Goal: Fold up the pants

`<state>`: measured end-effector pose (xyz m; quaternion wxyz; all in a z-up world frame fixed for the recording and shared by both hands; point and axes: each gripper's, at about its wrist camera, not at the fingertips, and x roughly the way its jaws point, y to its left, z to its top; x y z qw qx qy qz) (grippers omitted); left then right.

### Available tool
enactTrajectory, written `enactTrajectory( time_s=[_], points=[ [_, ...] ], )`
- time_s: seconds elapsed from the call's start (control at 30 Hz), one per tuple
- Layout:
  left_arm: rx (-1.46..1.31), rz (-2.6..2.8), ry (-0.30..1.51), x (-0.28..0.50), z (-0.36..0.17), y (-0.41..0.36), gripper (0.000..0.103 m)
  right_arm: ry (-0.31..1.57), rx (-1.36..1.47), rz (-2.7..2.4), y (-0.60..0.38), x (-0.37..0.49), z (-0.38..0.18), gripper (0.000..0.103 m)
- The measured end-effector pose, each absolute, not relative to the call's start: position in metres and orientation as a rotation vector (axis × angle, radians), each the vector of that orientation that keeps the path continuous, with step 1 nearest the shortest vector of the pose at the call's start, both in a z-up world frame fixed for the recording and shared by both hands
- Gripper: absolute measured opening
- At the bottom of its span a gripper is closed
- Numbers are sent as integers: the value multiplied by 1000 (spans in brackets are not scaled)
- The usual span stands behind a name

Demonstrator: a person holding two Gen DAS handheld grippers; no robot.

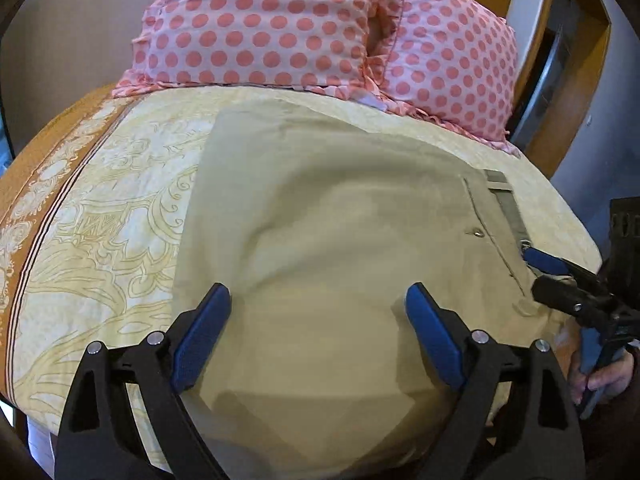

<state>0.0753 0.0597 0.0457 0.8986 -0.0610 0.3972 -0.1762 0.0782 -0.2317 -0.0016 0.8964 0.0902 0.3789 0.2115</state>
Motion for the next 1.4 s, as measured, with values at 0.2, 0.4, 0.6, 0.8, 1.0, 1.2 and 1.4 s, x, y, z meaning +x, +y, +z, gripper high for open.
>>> enactTrajectory(
  time_s=[0.2,0.4,0.6,0.8,1.0,1.2,1.4],
  points=[
    [-324,-420,804,120,80,117,91,752,312,371,-285,120,30,98],
    [-408,-457,954,191,47,144,80,922,440,342,-316,179,-7,72],
    [-382,-539,1009,210,30,131,81,922,431,391,-313,178,-11,56],
    [-431,-584,1007,222,29,130,76,906,451,406,-315,188,-15,19],
    [-540,-613,1038,235,17,138,21,890,546,479,-325,190,-22,23],
    [-478,-593,1001,228,28,130,11,915,669,542,-331,196,-26,12],
    [-419,-593,902,249,59,112,6,851,652,566,-341,223,3,12]
  ],
)
